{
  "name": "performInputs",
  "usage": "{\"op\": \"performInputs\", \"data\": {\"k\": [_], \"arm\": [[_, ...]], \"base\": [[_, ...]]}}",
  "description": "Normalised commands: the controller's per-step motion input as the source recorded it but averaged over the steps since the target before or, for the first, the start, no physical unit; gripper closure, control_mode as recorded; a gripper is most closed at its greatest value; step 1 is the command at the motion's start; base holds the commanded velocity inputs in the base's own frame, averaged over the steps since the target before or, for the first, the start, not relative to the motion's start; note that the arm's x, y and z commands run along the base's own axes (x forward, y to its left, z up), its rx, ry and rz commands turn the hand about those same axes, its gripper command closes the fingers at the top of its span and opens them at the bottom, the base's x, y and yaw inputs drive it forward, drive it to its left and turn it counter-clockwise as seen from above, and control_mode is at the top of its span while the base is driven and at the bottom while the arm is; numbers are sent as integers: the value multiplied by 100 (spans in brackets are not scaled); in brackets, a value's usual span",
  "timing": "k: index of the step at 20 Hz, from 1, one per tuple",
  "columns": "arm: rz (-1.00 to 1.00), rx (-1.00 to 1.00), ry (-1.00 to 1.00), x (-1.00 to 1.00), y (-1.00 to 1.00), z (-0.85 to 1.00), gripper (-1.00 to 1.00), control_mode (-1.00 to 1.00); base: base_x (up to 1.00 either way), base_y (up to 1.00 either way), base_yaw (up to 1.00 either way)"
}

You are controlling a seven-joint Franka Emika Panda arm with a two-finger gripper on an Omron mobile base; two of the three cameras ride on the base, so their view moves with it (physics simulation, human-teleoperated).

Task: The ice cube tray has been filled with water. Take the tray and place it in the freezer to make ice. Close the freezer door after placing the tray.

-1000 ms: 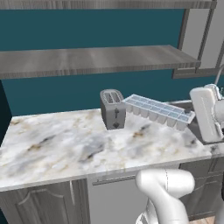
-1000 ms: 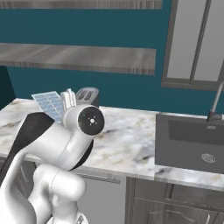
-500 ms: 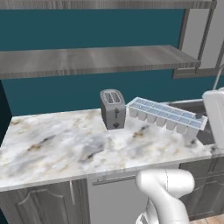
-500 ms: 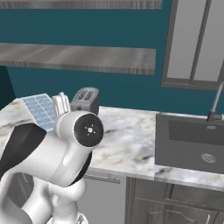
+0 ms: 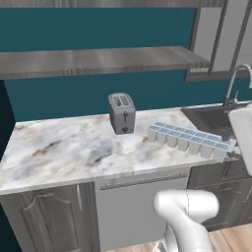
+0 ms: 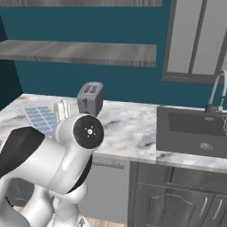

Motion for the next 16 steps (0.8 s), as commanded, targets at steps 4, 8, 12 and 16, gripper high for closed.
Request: {"op": "performInputs", "data": {"k": [4,8,12,16], "arm": [[0,0,0,0,0,0,100,100],[0,0,0,0,0,0,100,100],[0,0,0,0,0,0,100,100],[0,0,0,0,0,0,100,100]], "base": [[-100,-25,-7],[-45,-22,-19],[0,-24,-73],[0,-26,-93]]}}
